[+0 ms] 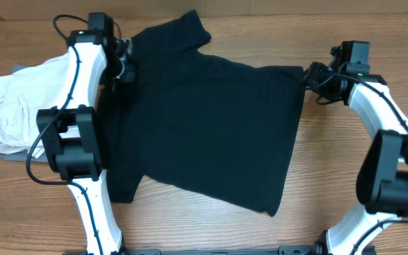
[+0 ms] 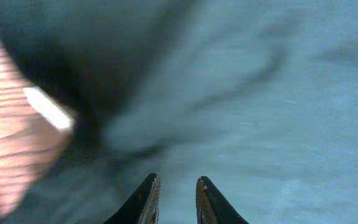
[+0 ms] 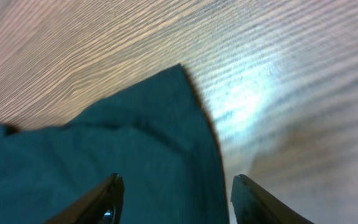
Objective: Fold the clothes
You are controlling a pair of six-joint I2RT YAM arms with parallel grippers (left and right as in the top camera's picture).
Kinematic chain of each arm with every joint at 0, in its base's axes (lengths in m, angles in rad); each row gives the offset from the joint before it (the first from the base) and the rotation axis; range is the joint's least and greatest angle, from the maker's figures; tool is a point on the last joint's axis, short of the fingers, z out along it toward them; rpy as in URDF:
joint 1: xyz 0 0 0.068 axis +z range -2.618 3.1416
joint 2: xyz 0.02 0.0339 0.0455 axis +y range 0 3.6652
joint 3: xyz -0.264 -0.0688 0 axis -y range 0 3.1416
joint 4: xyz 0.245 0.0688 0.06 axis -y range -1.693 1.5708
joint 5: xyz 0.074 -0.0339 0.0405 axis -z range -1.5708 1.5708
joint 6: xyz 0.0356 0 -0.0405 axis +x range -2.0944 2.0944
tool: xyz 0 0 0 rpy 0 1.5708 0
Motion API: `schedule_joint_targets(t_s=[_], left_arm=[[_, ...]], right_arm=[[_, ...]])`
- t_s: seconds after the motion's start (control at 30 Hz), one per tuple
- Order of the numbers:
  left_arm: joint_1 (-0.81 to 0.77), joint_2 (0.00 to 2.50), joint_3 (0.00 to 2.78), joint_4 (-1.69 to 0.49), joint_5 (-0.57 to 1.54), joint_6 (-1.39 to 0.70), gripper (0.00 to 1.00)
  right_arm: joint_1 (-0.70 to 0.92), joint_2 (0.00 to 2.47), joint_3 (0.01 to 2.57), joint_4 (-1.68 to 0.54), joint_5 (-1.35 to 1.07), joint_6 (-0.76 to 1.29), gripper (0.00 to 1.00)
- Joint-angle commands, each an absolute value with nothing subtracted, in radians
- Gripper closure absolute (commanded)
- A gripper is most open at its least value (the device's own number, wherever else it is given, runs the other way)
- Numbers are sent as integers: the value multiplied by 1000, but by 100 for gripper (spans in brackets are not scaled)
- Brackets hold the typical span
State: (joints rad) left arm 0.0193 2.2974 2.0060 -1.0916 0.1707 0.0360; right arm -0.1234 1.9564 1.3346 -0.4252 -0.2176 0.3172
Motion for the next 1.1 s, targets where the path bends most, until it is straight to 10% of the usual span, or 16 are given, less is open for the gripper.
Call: schedule_joint_targets(t_s=[0.0, 0.4, 0.83, 1.07], left_arm=[[-17, 2268, 2025, -1098, 226, 68, 75], [-42, 2268, 2025, -1116, 226, 56, 73], [-40, 2268, 2025, -1129, 226, 56, 73], [-39, 2268, 2025, -1131, 225, 56, 74]], right_arm=[[-120, 2014, 1332, -368, -227, 306, 39], [-120, 2090, 1332, -237, -309, 307, 52], [-119, 2134, 1332, -193, -294, 307, 44], [-129, 2120, 1351, -218, -386, 307, 96]])
